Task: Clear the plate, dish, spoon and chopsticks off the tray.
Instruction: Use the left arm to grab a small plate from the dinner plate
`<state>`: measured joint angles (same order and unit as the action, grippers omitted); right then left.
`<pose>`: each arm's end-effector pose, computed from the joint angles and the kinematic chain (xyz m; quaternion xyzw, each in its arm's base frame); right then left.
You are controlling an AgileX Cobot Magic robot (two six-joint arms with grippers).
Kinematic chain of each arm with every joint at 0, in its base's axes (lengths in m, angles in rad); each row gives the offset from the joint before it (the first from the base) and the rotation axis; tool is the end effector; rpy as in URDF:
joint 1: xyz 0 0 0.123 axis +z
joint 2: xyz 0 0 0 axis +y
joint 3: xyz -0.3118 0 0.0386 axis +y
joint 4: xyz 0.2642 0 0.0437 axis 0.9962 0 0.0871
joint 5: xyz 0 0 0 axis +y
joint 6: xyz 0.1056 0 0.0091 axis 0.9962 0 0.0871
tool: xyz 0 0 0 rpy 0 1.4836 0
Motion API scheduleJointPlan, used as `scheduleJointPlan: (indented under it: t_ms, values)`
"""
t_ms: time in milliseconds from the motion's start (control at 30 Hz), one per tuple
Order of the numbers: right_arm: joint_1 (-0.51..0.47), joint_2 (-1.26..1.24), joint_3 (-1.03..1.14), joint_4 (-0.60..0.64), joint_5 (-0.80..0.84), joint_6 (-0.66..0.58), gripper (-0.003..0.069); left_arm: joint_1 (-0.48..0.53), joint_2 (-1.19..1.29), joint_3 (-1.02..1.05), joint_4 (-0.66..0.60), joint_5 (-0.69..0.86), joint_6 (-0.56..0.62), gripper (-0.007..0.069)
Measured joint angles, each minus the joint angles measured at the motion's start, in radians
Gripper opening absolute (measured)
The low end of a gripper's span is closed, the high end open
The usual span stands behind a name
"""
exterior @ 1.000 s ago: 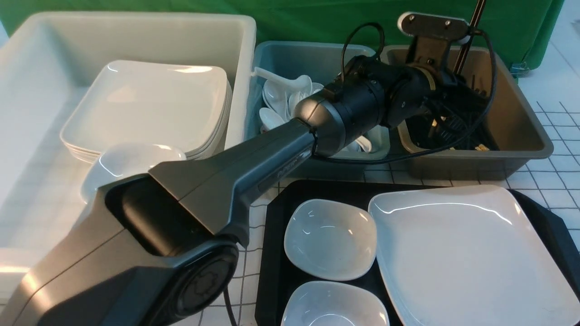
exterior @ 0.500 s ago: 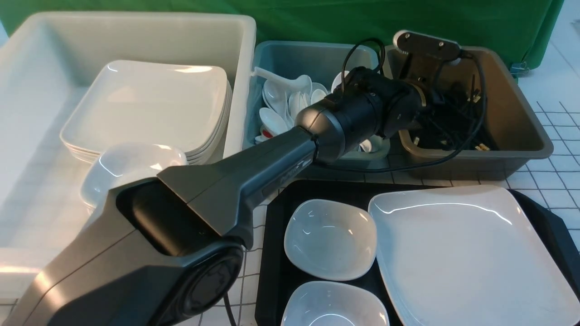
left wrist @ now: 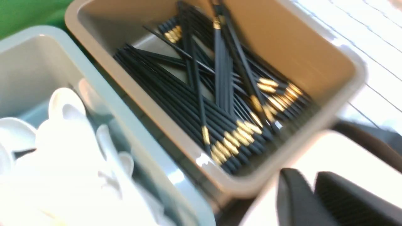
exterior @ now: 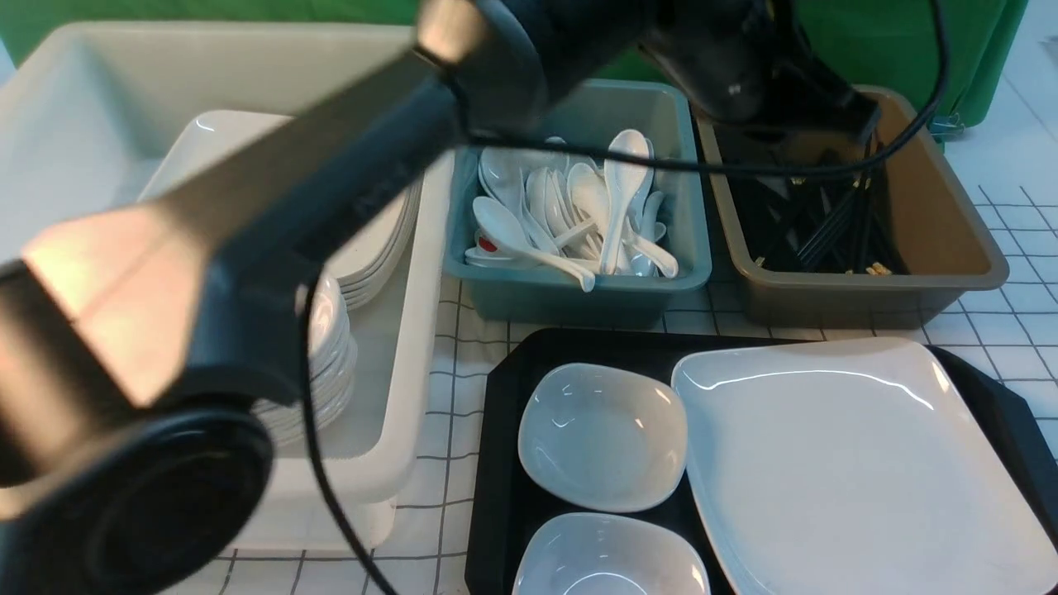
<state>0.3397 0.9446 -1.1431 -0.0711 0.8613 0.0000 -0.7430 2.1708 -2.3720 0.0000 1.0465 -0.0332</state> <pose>0.1789 0.0572 0.4356 -0.1558 0.8643 0.0464 0.4760 0.3939 -0.3619 0.3812 0.3192 0.8613 -0.1496 0.3659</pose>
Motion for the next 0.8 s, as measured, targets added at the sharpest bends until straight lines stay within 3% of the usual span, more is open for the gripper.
scheduleJointPlan:
  t_ms: [100,233,600,800]
  values:
    - [0.000,0.000,0.000,0.000,0.016,0.000,0.0071,-0.001,-0.037,0.001,-0.008,0.125,0.016,-0.0001]
    - [0.000,0.000,0.000,0.000,0.017,0.000,0.0071,-0.004,-0.082,0.060,-0.047,0.163,0.033,-0.0007]
    - [0.000,0.001,0.003,0.034,0.031,-0.007,0.0072,-0.031,-0.359,0.663,-0.069,0.174,0.058,-0.0005]
    - [0.000,0.001,0.073,0.164,0.031,-0.156,0.0072,-0.030,-0.376,0.925,-0.061,0.122,0.089,-0.0001]
